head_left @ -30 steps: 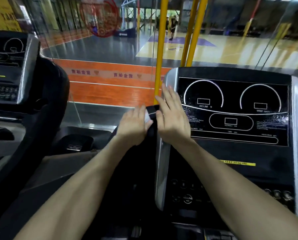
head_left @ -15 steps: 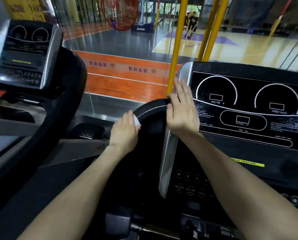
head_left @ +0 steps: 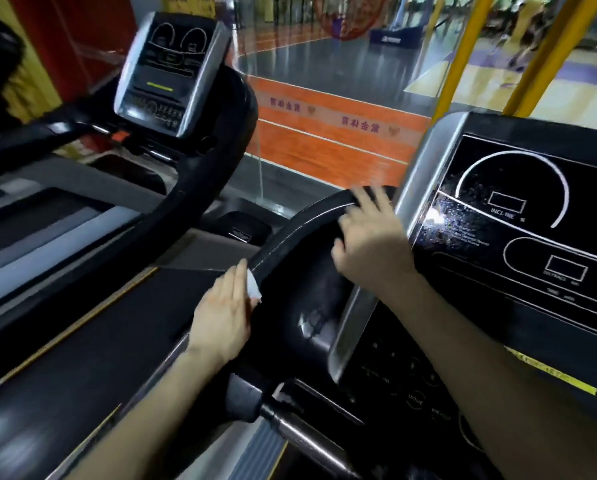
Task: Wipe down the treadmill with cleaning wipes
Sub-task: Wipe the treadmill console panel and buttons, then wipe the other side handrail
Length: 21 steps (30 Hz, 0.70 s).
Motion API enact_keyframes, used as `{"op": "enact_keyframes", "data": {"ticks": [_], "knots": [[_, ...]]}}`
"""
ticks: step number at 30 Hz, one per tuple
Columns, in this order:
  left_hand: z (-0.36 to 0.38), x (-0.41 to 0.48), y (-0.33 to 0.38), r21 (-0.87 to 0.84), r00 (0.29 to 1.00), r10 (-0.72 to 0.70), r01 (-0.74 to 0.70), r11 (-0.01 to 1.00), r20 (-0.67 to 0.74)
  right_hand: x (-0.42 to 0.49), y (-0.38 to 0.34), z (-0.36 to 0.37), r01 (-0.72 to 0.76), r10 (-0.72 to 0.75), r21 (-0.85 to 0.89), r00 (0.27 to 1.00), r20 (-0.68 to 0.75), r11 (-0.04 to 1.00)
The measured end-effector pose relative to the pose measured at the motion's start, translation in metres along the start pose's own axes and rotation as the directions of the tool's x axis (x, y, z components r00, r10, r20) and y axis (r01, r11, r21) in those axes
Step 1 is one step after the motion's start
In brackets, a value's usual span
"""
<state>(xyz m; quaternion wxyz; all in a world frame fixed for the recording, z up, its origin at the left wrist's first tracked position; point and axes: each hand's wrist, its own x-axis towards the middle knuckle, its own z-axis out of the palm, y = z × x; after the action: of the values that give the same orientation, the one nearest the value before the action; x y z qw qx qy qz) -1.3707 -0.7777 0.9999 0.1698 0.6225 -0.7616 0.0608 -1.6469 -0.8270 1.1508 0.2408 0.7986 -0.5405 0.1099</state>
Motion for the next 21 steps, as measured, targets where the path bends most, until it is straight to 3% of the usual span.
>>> {"op": "enact_keyframes", "data": {"ticks": [2,6,9,15,18,21], "knots": [[0.006,0.016,0.003,0.036,0.999,-0.032,0.031,0.999,0.021,0.007,-0.029,0.017,0.097,-0.098,0.016,0.966,0.238,0.995],[0.006,0.069,0.036,-0.03,0.997,-0.062,0.063,0.998,0.051,0.032,-0.05,0.052,0.121,-0.139,0.079,0.947,0.29,0.989],[-0.002,0.047,0.03,-0.061,0.989,-0.128,0.133,0.989,0.079,0.046,-0.052,0.06,0.077,-0.11,0.098,0.914,0.39,0.992],[-0.03,-0.105,-0.023,0.041,0.919,-0.358,0.356,0.934,0.164,0.048,-0.061,0.064,0.078,-0.086,0.037,0.919,0.385,0.996],[-0.031,-0.083,-0.021,0.019,0.906,-0.382,0.385,0.923,0.183,0.046,-0.07,0.064,0.075,-0.083,0.038,0.92,0.384,0.997],[-0.02,-0.013,0.014,-0.015,0.941,-0.305,0.31,0.951,0.144,0.047,-0.071,0.066,0.086,-0.097,0.045,0.923,0.373,0.995]]}}
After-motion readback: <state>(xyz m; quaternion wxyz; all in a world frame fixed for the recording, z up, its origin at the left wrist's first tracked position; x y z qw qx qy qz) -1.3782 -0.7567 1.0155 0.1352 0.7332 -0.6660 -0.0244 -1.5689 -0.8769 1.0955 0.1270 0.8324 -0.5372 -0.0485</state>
